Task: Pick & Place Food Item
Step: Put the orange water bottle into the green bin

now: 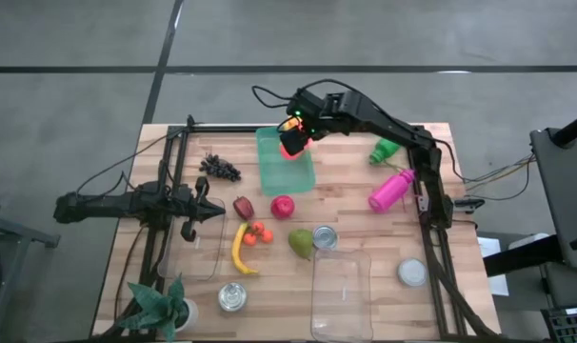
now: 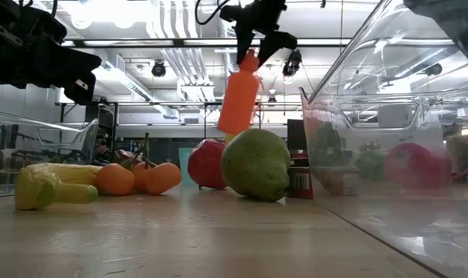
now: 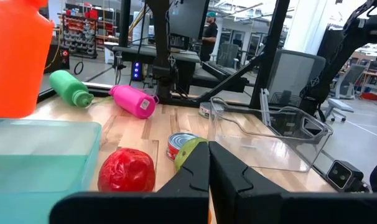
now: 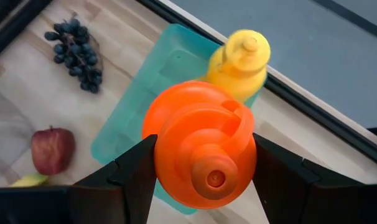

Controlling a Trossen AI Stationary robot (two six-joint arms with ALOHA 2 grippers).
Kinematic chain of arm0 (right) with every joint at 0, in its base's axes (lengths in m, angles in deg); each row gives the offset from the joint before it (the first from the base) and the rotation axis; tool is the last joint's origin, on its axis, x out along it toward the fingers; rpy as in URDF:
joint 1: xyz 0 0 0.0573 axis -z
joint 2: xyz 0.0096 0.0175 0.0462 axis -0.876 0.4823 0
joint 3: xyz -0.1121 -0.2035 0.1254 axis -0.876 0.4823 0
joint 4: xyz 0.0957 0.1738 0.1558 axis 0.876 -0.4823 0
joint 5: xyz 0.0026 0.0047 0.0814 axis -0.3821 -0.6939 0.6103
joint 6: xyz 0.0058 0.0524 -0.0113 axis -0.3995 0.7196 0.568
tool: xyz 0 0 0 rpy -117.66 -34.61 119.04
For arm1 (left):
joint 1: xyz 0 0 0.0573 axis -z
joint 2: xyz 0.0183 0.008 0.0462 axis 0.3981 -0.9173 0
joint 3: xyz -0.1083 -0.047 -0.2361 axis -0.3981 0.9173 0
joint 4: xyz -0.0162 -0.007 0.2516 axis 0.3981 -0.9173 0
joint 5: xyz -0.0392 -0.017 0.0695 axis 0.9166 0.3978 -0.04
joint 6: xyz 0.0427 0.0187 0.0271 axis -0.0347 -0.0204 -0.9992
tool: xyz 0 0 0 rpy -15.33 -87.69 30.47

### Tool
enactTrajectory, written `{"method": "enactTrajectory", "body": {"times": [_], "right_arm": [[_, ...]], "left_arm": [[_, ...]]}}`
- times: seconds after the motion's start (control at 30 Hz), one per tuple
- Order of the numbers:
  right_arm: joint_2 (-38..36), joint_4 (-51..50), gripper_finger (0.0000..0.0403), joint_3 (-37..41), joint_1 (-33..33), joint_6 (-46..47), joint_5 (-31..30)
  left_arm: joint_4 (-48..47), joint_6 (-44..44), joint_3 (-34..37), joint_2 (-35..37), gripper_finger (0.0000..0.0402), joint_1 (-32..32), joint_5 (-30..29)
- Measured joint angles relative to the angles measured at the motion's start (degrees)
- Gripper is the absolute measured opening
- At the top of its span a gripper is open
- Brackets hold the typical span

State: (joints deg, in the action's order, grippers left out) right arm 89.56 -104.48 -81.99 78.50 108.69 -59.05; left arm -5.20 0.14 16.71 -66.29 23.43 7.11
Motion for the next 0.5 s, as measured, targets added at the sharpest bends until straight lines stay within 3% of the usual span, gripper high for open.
{"method": "enactTrajectory", "body": {"times": [0.5], "right_arm": [[2.07,-7.18,0.0219,0.13,-0.24,0.66,2.94]], "left_arm": [[0.02,0.00,0.02,-0.35,0.0001,0.02,0.02]]}}
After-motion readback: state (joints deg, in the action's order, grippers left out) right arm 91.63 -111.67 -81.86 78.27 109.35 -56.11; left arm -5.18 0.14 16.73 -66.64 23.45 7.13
